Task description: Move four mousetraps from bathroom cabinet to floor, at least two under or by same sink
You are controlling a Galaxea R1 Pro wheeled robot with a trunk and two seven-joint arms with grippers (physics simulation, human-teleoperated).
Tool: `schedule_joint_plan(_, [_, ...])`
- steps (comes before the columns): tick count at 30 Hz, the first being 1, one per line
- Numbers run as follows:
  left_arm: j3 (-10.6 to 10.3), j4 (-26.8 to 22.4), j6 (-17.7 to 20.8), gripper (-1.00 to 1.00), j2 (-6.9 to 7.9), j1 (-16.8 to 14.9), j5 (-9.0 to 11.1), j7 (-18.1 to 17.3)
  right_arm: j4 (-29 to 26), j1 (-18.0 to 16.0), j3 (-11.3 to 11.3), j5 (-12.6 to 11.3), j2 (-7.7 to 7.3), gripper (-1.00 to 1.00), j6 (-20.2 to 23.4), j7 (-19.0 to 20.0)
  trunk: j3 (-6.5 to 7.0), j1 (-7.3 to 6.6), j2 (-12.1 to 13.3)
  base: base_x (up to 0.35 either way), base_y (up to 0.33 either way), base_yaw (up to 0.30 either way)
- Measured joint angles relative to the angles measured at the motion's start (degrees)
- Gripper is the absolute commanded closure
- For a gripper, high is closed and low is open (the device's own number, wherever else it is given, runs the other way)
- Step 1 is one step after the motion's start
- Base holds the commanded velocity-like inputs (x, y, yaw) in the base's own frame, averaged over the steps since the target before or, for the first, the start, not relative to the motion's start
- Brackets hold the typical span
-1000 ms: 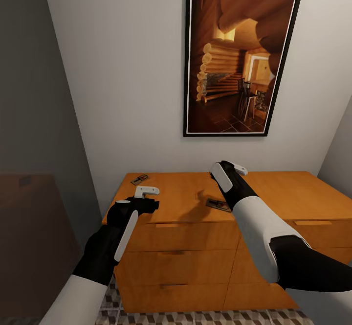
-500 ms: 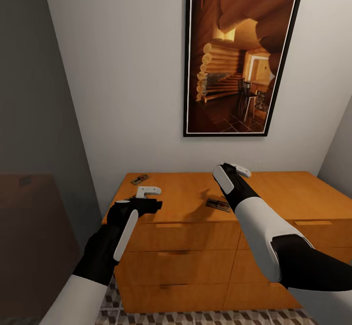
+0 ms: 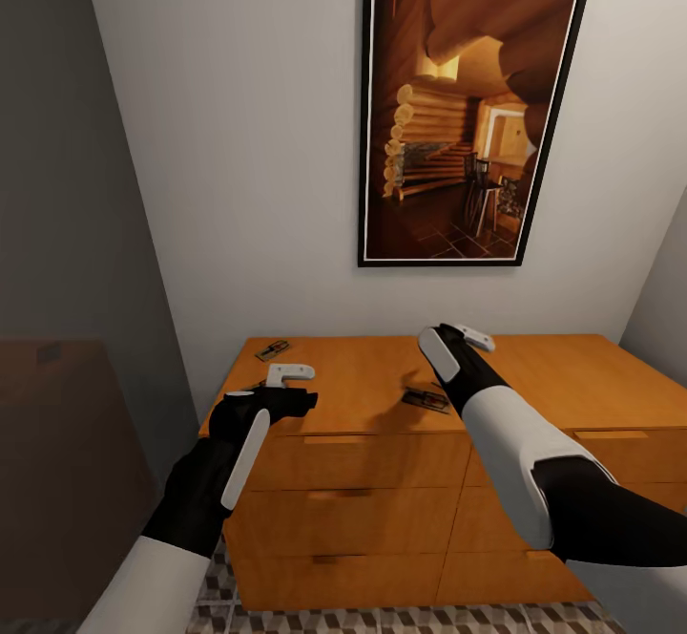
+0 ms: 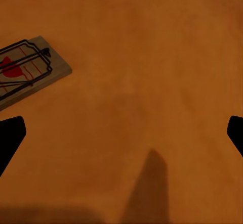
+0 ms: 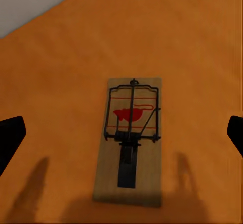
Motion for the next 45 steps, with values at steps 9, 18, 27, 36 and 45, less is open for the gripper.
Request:
schedule_joint_plan(9, [0.00, 0.00, 0.00, -1.00, -0.03, 0.02, 0.10, -0.04, 3.70, -0.90, -0.10, -0.04, -0.02, -1.00, 0.44, -0.02, 0.00, 0.00, 0.00, 0.000, 0.000, 0.000])
schedule_joint_plan(18, [0.00, 0.33, 0.00, -1.00, -0.01, -0.01, 0.12, 0.03, 4.97, -1.34, -0.11, -0.11, 0.08, -1.00, 1.46, -0.05, 0.00, 0.00, 0.00, 0.000, 0.000, 0.000])
schedule_joint_plan(27, [-0.03, 0.80, 0.00, -1.00, -0.04, -0.01, 0.12, -0.02, 7.27, -1.48, -0.10, -0.08, 0.22, -1.00, 2.05, -0.03, 0.00, 0.00, 0.00, 0.000, 0.000, 0.000])
schedule_joint_plan(36, [-0.08, 2.40, -0.08, -1.00, -0.12, 0.01, -0.06, 0.05, 8.37, -1.50, -0.09, -0.11, 0.43, -1.00, 1.95, 0.27, 0.00, 0.00, 0.00, 0.000, 0.000, 0.000])
schedule_joint_plan(45, [-0.08, 2.91, -0.10, -1.00, -0.10, 0.03, -0.01, 0.04, 9.61, -1.56, -0.05, -0.10, 0.33, -1.00, 2.01, 1.54, 0.00, 0.00, 0.00, 0.000, 0.000, 0.000])
